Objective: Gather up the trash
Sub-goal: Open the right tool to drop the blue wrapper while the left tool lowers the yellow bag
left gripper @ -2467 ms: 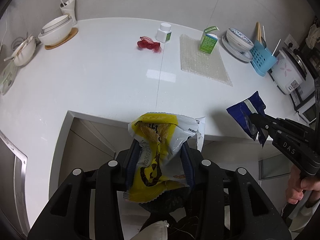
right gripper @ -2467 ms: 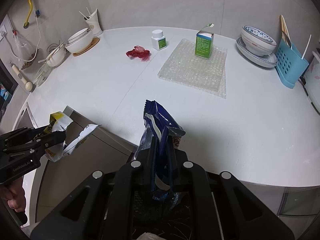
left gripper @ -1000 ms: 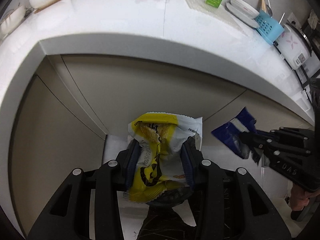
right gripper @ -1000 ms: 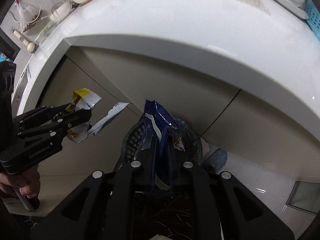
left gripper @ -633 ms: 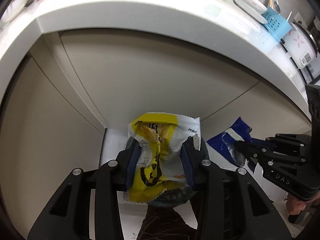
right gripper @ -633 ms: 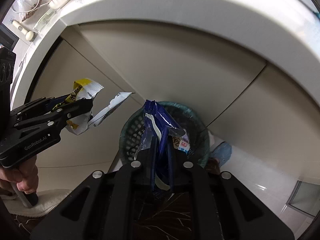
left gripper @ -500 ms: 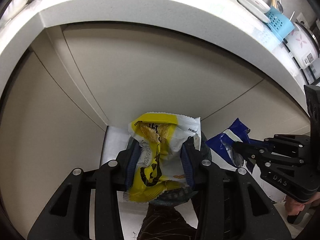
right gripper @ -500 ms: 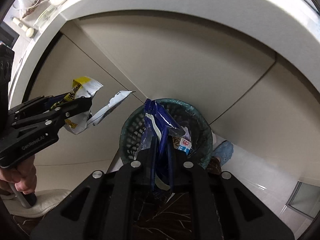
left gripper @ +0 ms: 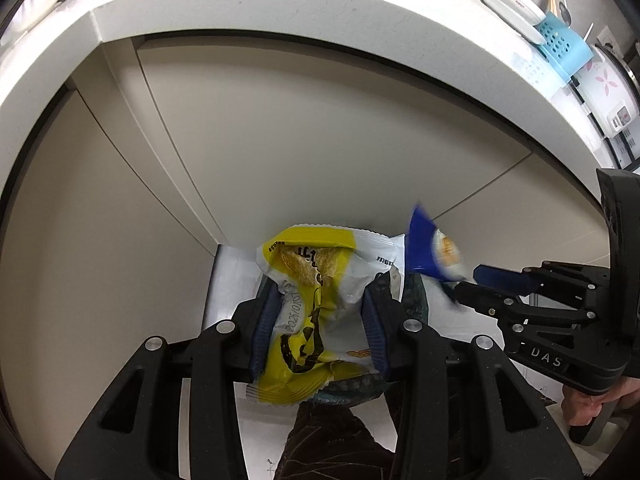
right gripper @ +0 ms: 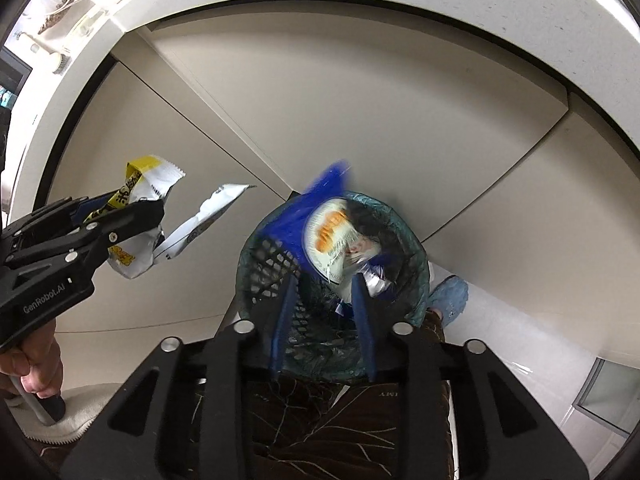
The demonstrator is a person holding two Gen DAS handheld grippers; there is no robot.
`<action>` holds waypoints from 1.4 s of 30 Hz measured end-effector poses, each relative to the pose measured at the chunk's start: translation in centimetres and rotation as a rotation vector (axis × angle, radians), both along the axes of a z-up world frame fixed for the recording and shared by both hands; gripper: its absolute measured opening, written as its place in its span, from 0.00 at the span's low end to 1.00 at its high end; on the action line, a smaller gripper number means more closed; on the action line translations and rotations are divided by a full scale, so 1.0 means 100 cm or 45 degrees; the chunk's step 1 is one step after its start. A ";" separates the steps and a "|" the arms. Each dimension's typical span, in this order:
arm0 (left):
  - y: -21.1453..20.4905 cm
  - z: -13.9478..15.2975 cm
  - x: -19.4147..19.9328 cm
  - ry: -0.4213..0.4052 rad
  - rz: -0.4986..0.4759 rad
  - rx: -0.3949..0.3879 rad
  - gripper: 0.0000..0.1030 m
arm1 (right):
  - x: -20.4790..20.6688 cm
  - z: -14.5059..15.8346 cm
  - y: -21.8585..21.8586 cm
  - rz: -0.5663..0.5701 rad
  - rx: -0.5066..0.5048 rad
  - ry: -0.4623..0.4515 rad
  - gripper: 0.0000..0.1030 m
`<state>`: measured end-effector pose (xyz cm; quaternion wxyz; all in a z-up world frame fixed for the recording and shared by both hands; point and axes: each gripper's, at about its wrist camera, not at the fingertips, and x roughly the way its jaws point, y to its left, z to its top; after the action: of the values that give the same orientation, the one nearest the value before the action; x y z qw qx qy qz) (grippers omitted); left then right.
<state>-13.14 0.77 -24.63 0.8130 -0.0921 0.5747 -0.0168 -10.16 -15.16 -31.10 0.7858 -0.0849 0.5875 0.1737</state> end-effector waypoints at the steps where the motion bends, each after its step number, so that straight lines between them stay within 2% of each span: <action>1: 0.000 -0.001 0.001 0.005 0.001 0.000 0.38 | 0.000 0.000 0.000 -0.003 0.002 0.000 0.32; 8: -0.005 -0.006 0.013 0.024 -0.008 0.002 0.38 | -0.003 -0.001 -0.003 -0.016 0.014 -0.010 0.45; 16: -0.015 -0.024 0.021 0.044 -0.061 0.014 0.38 | -0.003 0.009 -0.026 -0.111 0.023 -0.083 0.77; 21: -0.028 -0.039 0.027 0.059 -0.111 0.030 0.38 | -0.004 0.016 -0.046 -0.192 0.015 -0.131 0.87; 32: -0.052 -0.057 0.032 0.073 -0.228 0.050 0.40 | 0.006 0.020 -0.081 -0.312 -0.010 -0.137 0.88; 42: -0.064 -0.061 0.034 0.080 -0.305 0.067 0.54 | 0.004 0.027 -0.089 -0.346 -0.016 -0.152 0.88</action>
<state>-9.71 -5.67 -30.73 0.7890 -0.0019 0.6070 -0.0956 -9.79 -24.08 -28.38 0.8350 -0.0195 0.5470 0.0569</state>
